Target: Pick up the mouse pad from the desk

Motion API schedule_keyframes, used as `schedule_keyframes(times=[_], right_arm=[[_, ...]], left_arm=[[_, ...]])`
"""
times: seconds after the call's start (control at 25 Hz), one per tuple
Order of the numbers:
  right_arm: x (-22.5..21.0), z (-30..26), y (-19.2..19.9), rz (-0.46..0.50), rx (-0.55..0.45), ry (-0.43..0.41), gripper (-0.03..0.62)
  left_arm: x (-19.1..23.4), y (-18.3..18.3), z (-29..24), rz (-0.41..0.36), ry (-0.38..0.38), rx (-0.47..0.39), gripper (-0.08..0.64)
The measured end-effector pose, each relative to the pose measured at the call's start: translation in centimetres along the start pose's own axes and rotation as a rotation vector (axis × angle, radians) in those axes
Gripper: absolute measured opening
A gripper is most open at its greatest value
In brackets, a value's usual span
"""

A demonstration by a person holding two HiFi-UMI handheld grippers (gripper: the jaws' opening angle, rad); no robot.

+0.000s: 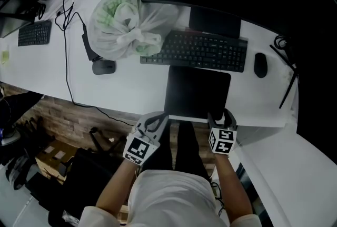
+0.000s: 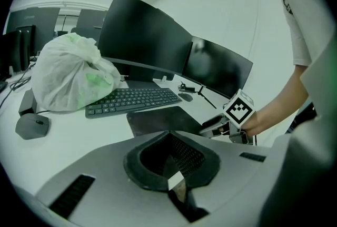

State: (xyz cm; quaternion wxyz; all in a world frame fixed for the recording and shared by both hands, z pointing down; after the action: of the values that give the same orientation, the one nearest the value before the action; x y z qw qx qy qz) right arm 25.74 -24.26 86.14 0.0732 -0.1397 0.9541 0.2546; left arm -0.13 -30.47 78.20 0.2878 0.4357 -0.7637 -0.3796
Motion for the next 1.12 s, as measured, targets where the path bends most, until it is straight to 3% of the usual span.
schedule_keyframes(times=[0.56, 0.72, 0.8, 1.12], right_arm=[[1.1, -0.1, 0.1, 0.017, 0.022, -0.032, 0.196], [1.6, -0.1, 0.3, 0.022, 0.036, -0.066, 0.129], [2.0, -0.2, 0.4, 0.014, 0.044, -0.090, 0.061], [3.2, 2.0, -0.9, 0.008, 0.017, -0.153, 0.043]], left_arm=[[-0.5, 1.0, 1.7, -0.004, 0.027, 0.020, 0.017], [-0.5, 0.8, 2.5, -0.003, 0.031, 0.015, 0.017], [-0.4, 0.8, 2.8, -0.007, 0.031, 0.014, 0.017], [0.4, -1.4, 4.6, -0.038, 0.008, -0.013, 0.017]])
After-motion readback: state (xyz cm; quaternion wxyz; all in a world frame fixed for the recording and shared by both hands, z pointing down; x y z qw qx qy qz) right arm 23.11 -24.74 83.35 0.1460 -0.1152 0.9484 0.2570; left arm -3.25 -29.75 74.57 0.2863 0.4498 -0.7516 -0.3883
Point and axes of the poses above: the fingertips, and each gripper's own axes: z backward along the fingers, x to its left, y out of its underside, the point moved 7 cm from there along z, backward along the fingers, and after that the axes turned 15 degrees about -z, right-handed, at the moved point
